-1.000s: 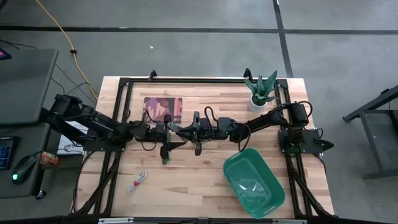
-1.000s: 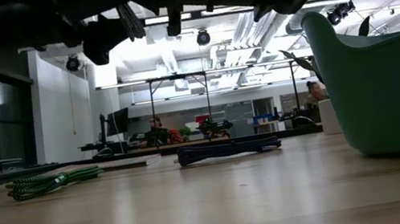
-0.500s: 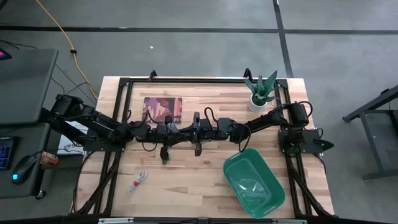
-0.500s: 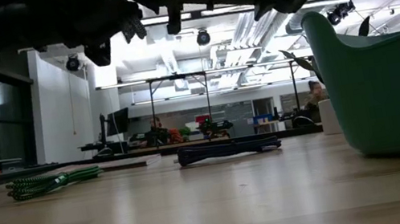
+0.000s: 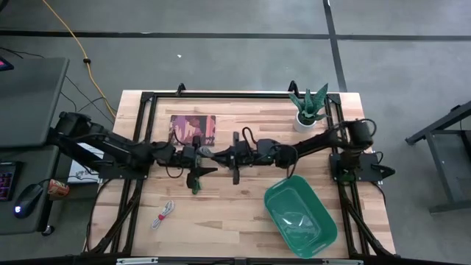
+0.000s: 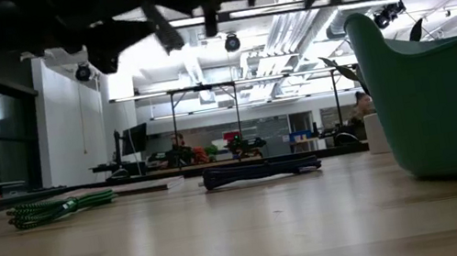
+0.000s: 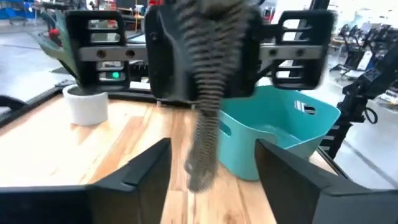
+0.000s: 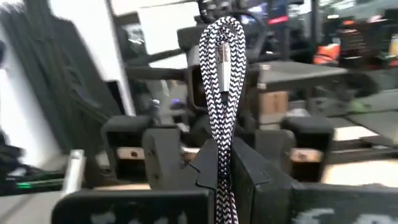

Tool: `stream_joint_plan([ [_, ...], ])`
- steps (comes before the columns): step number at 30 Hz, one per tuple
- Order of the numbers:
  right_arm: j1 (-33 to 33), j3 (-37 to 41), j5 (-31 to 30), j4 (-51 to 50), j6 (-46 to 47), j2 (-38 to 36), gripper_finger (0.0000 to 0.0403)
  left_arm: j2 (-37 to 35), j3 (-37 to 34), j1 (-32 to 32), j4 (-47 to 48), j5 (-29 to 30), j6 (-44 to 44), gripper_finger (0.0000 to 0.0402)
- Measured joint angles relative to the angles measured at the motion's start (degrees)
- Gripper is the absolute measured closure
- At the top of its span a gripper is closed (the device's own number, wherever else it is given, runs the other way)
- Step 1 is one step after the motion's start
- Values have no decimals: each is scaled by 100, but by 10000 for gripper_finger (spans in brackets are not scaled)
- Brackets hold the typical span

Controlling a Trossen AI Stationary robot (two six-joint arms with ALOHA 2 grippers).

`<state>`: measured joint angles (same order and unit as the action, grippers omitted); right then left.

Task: Pick and place USB-C Cables
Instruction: Put the black white USB cable into the green bin

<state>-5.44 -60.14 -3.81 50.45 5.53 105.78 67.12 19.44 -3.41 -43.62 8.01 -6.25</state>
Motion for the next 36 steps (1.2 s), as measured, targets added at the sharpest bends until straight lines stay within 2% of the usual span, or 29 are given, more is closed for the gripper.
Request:
stream_joint_plan([
  [6,-276,574,-873,-967,-423,-917,400,-1258,9,80,1614,373,47,168],
  [10,-587,1265,-1730,-1525,-384,-1729,400,-1899,4,78,2489,719,49,169],
  [13,-850,1799,-2422,-1831,-152,-2434,400,-2224,2,78,2754,786,120,170],
  [18,-1296,2305,-3200,-2389,286,-3615,400,-2487,1,78,2893,835,383,168],
  [22,-1609,2326,-3507,-3085,490,-4049,400,-2635,-285,81,2534,1026,561,170],
  [26,-1829,2328,-3517,-3401,568,-4097,400,-2880,-685,82,2241,1045,558,170],
  [29,-1879,2328,-3441,-3507,883,-4097,400,-3089,-779,82,2240,1035,549,171],
  [32,-1904,2260,-3114,-3652,1189,-4097,400,-3230,-782,82,2227,1019,545,171],
  [36,-2194,1695,-3065,-4654,1676,-4043,400,-3316,-784,82,2230,1018,545,171],
])
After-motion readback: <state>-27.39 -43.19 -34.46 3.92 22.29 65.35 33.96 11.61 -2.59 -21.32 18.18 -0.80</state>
